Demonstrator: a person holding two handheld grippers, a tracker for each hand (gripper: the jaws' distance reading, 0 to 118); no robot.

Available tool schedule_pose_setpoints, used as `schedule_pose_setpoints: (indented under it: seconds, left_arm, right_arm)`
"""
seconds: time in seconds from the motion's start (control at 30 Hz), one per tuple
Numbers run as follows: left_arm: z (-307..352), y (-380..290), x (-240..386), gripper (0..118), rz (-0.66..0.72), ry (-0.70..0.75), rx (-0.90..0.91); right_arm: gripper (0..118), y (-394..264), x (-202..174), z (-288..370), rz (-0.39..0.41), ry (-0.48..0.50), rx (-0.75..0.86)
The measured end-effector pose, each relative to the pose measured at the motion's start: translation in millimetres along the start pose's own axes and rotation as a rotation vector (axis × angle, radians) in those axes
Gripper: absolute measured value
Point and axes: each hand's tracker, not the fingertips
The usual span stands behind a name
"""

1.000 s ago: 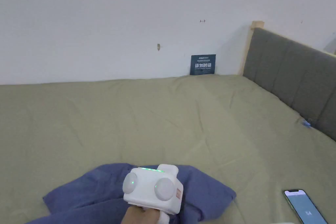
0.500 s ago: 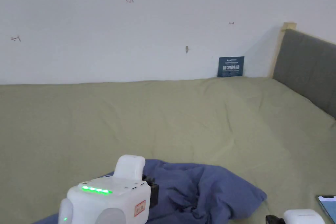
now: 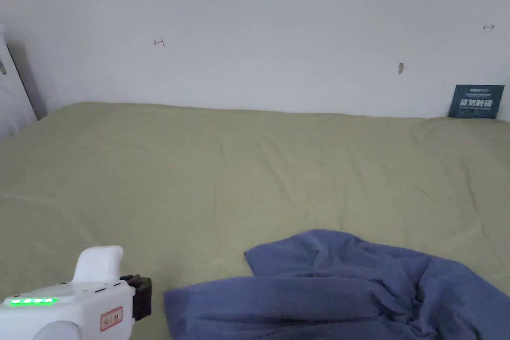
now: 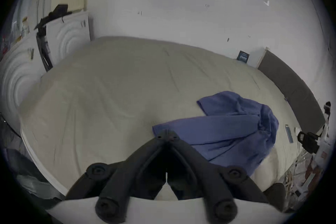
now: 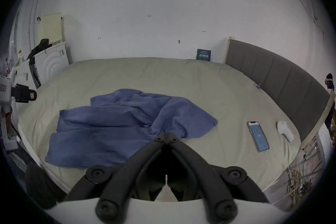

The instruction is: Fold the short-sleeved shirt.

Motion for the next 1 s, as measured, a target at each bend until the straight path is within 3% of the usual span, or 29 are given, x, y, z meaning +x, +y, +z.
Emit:
schedule_pose_setpoints:
  seconds: [0.2,0.23,0.27,0.3,0.33,0.43,0.5,0.53,0.57,0.6,0.7,0.8,0.9,0.93,0.97,1.0]
  left_arm:
    - [-94,11,6,4,-0.044,0.013,-0.168]
    - [-104,9,7,22,-0.051,0.028,-0.194]
    - [-118,10,8,59,-0.072,0.038,-0.219]
    - [-133,10,8,107,-0.077,0.06,-0.253]
    - [-143,9,7,118,-0.077,0.093,-0.279]
    - [-159,1,7,115,-0.103,0.132,-0.327]
    - [-154,-8,14,106,-0.137,0.134,-0.331]
    - [-147,-8,18,88,-0.172,0.148,-0.298]
    - [-141,-5,22,61,-0.191,0.098,-0.282]
    - [-135,-3,26,0,-0.194,0.104,-0.277]
    - [-121,2,43,0,-0.198,0.085,-0.272]
    - [-122,4,42,0,-0.194,0.075,-0.276]
    - [-123,4,40,0,-0.15,0.06,-0.282]
    - [-123,4,40,0,-0.143,0.059,-0.283]
    - [-122,3,41,0,-0.14,0.058,-0.285]
    - [-121,4,45,0,-0.142,0.06,-0.284]
  right_arm:
    - [0,-3,1,-20,0.004,-0.01,-0.04]
    - [0,-3,2,-22,0.005,-0.015,-0.047]
    - [0,-3,5,-25,0.005,-0.022,-0.055]
    - [0,-4,8,-28,0.003,-0.026,-0.06]
    - [0,-5,10,-30,0.001,-0.031,-0.065]
    - [0,-8,19,-38,-0.004,-0.051,-0.082]
    - [0,-8,28,-43,-0.01,-0.066,-0.091]
    - [0,-7,34,-46,-0.017,-0.074,-0.095]
    - [0,-4,43,-51,-0.031,-0.08,-0.1]
    - [0,-2,53,-59,-0.045,-0.084,-0.105]
    - [0,15,87,-90,-0.021,-0.147,-0.151]
    - [0,37,127,-132,-0.064,-0.176,-0.215]
    - [0,52,158,-179,-0.102,-0.138,-0.327]
    - [8,51,162,-191,-0.111,-0.106,-0.376]
    - [34,52,167,-204,-0.117,-0.106,-0.383]
    - [91,49,170,-216,-0.121,-0.085,-0.431]
